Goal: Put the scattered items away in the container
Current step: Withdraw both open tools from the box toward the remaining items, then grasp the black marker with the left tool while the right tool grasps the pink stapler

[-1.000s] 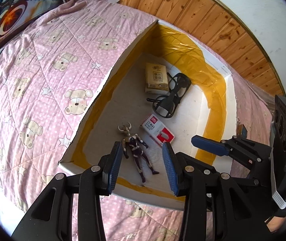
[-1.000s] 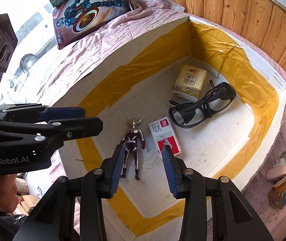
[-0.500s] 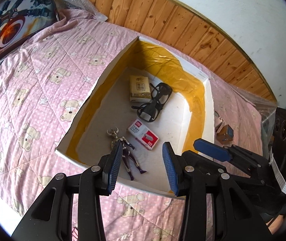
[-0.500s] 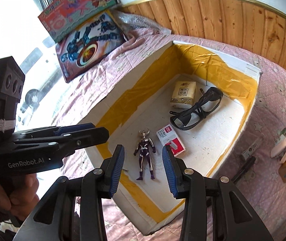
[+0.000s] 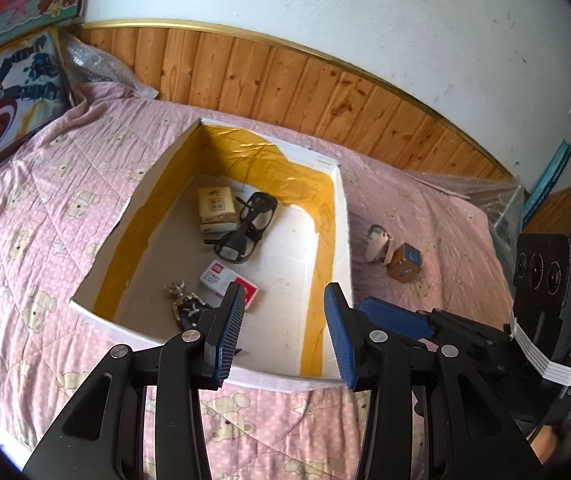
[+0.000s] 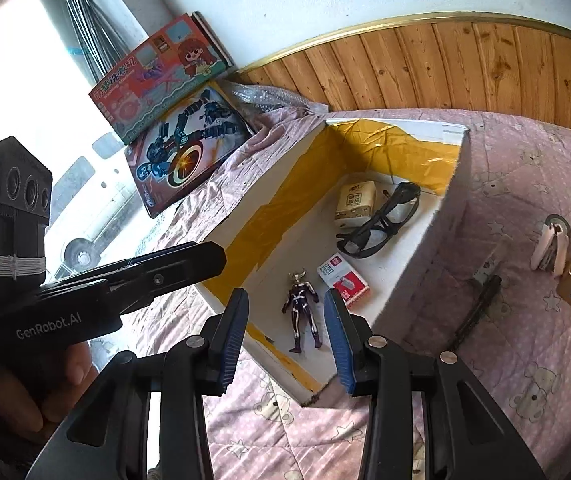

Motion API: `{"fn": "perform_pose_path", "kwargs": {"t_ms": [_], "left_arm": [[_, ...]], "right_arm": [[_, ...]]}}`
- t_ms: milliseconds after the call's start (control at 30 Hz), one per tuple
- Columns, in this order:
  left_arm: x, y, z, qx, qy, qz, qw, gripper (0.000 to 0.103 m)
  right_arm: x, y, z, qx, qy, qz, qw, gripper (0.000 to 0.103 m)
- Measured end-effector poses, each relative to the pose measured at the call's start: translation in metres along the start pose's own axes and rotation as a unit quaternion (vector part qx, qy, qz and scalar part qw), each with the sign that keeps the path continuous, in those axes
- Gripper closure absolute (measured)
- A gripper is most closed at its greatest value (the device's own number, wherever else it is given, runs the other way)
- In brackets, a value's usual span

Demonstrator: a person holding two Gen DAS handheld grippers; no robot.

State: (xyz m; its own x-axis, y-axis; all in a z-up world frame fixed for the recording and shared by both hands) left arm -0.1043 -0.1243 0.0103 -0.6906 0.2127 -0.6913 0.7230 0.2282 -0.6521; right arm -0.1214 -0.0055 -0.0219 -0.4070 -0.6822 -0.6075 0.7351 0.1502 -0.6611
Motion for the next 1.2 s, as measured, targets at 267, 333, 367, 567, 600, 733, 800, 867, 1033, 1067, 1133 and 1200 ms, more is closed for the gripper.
{"fn": "perform_pose_path", "kwargs": {"t_ms": [267,333,367,567,600,733,800,867,1033,1067,1133,1200], "left_arm": [[0.004,0.022,-0.057,0.063,0.039,0.009,0.9972,0.059],[0.008,0.027,-0.070,0.076,0.045,0.015,0.9960,0.059],[0.010,0.029,-0.077,0.084,0.048,0.019,0.9951,0.059],[0.029,0.041,-0.117,0.123,0.058,0.040,0.9899,0.059],[0.032,0.042,-0.122,0.128,0.058,0.043,0.9891,0.059],[0.058,0.045,-0.141,0.146,0.054,0.056,0.9862,0.059],[0.075,0.048,-0.148,0.149,0.049,0.068,0.9852,0.059],[0.093,0.051,-0.153,0.154,0.043,0.081,0.9837,0.059],[0.140,0.056,-0.151,0.152,0.009,0.106,0.9827,0.059],[0.149,0.057,-0.148,0.149,-0.002,0.110,0.9827,0.058],[0.164,0.059,-0.140,0.141,-0.019,0.119,0.9826,0.058],[0.180,0.062,-0.132,0.130,-0.031,0.130,0.9824,0.058]], "right_arm": [[-0.042,0.026,-0.046,0.055,0.027,-0.027,0.998,0.062],[-0.048,0.032,-0.060,0.072,0.034,-0.031,0.996,0.062],[-0.051,0.036,-0.067,0.079,0.036,-0.032,0.996,0.062],[-0.058,0.052,-0.102,0.119,0.054,-0.035,0.991,0.062],[-0.060,0.054,-0.109,0.126,0.058,-0.036,0.990,0.062],[-0.070,0.057,-0.138,0.147,0.076,-0.043,0.985,0.062],[-0.075,0.055,-0.151,0.152,0.088,-0.046,0.983,0.062],[-0.079,0.053,-0.165,0.156,0.098,-0.048,0.982,0.062],[-0.080,0.037,-0.191,0.142,0.118,-0.047,0.982,0.062],[-0.079,0.031,-0.195,0.129,0.120,-0.044,0.983,0.062],[-0.076,0.017,-0.200,0.095,0.126,-0.036,0.987,0.062],[-0.072,0.003,-0.206,0.060,0.128,-0.027,0.990,0.062]]}}
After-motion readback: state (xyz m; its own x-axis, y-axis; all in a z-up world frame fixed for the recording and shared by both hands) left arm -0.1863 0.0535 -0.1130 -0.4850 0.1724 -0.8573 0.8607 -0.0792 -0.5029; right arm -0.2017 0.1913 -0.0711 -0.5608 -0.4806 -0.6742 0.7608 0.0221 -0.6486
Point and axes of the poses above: each gripper's, at about its wrist camera, not at the fingertips, and x roughly the way its jaws point, z to its left, y to its underside, the point moved 5 cm from there along x, roughly the way its jaws point, and after that the axes turned 2 degrees about -z, right-handed, at the moved point
